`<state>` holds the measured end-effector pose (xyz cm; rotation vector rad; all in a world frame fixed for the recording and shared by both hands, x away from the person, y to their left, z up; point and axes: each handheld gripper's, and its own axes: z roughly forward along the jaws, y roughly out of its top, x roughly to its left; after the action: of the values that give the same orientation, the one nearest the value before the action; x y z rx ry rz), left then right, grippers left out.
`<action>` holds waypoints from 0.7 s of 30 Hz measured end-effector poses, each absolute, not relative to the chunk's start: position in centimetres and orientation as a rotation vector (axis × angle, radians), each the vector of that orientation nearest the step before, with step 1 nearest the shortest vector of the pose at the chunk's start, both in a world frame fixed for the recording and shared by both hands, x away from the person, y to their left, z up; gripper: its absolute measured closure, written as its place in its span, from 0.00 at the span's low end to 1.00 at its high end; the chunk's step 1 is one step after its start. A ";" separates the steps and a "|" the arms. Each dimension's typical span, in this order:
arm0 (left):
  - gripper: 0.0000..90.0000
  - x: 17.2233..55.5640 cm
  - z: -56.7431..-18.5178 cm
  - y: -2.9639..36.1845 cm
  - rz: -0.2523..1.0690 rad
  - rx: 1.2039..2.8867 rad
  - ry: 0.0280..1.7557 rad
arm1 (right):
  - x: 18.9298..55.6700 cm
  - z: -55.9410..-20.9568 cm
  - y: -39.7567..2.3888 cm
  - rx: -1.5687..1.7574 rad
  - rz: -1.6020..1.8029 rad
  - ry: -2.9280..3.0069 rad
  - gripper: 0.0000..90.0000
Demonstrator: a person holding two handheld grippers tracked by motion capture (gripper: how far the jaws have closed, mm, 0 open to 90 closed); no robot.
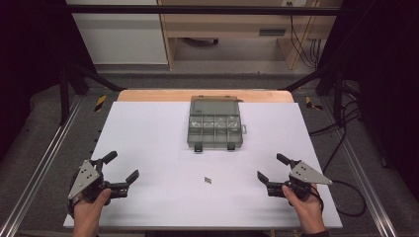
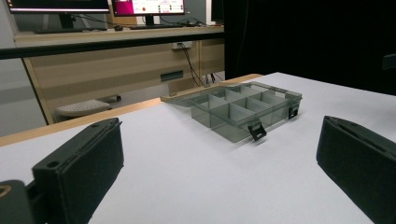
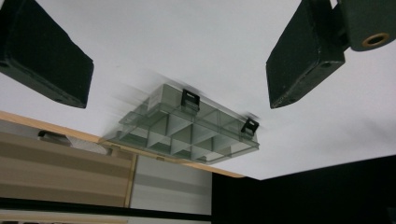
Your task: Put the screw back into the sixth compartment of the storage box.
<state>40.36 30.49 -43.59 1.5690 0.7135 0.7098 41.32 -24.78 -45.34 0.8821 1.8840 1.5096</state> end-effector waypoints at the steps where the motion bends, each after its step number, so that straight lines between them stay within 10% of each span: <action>1: 0.01 40.4 -43.6 30.5 0.710 1.569 0.713 | 41.2 -45.3 -24.9 0.877 1.494 1.885 0.08; 21: 0.01 40.6 -43.7 30.4 0.703 1.576 0.717 | 40.6 -44.5 -22.8 0.899 1.262 2.050 0.12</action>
<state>40.56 30.38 -43.75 1.5755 0.7168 0.7032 40.57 -22.82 -44.49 0.8986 2.0501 1.2615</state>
